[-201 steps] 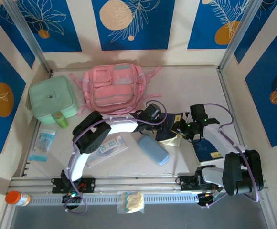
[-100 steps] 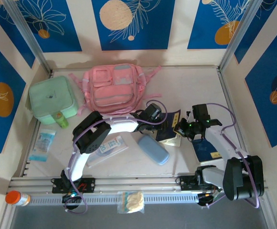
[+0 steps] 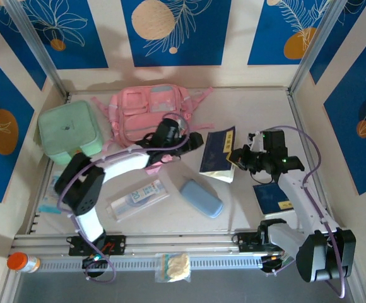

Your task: Pack the student bag

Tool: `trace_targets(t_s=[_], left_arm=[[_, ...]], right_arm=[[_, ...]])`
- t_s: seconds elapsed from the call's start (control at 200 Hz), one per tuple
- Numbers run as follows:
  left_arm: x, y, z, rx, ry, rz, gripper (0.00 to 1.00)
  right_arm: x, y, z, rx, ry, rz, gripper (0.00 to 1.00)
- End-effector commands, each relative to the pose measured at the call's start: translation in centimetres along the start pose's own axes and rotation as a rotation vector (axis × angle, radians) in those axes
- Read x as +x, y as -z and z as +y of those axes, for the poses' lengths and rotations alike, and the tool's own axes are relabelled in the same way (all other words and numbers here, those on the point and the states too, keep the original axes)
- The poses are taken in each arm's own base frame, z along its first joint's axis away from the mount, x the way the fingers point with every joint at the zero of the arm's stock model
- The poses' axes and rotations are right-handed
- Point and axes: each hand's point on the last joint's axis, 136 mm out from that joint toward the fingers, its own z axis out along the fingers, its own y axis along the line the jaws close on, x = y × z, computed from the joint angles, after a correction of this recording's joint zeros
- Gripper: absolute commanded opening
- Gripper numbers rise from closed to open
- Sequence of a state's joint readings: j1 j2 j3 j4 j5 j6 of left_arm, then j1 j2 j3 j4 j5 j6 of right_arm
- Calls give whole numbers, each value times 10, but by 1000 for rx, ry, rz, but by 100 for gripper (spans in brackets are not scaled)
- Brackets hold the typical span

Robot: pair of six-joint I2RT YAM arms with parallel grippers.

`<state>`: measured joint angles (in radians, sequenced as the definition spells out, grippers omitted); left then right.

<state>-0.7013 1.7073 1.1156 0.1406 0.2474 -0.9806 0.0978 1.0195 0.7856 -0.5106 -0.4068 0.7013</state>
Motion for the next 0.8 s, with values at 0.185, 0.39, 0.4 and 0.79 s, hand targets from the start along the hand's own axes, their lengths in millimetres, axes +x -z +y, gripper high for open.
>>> trace_targets(t_s=[0.185,0.39,0.4,0.79], left_arm=[[-10,43,-56,246,47,16,79],[-3,45,-69,278,73,62,77],[-3,45,-71,284,70,62,76],[0,60,-94,341,37,49,27]], right_arm=[[-15,20,83,-262,110,-10,0],[-15,14,99,-310,151,2,0],[-15,14,99,-310,151,5,0],[-10,-4,79,-271,130,34,2]])
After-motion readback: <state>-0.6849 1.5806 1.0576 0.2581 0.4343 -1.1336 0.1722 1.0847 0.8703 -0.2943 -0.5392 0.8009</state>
